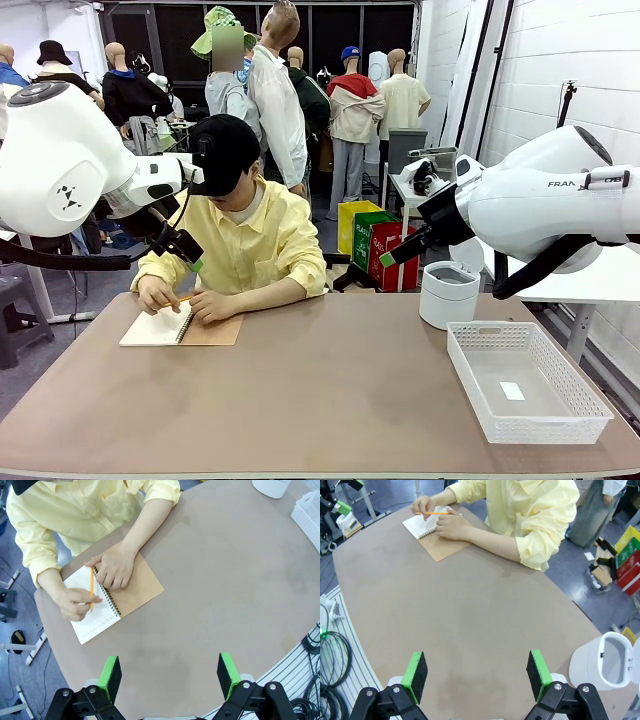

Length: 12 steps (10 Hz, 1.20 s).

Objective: Sort the paper based on its condition.
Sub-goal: If a person hands you a paper, place it in the Organizing basket , and if it's crumpled, put it in the Trash can.

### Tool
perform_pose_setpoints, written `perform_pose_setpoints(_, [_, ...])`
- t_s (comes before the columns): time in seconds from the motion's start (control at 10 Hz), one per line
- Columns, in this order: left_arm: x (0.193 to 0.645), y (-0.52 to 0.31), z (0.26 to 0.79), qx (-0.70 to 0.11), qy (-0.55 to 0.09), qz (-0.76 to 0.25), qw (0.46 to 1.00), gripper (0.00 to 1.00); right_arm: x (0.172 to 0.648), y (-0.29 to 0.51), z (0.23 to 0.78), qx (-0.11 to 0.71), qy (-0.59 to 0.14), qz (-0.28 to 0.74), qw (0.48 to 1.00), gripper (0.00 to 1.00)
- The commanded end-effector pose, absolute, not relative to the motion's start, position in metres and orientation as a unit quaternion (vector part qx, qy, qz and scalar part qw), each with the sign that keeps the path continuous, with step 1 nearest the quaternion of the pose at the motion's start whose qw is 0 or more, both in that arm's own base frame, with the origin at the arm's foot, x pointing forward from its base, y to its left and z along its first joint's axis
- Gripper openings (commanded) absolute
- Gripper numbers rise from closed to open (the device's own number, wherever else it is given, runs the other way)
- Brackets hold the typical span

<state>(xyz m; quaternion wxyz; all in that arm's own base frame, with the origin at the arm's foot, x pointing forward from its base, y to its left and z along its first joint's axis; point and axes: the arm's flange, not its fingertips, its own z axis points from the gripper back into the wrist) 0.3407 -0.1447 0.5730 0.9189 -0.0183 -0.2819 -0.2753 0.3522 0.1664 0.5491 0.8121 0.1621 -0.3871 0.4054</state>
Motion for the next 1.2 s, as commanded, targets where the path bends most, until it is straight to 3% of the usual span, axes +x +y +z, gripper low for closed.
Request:
perform_pose_setpoints(0.0, [0.3420,-0.1436,0.5710,-0.018,-0.287,-0.279,0.916,1.00,0.3516,0.1662,0.5484,0.165,-0.384,0.405,0.813,1.00])
perform_pose_setpoints(1.1, [0.3420,-0.1436,0.5710,-0.018,-0.287,-0.279,0.916,1.00,0.3516,0.1662,0.5484,0.165,-0.384,0.405,0.813,1.00])
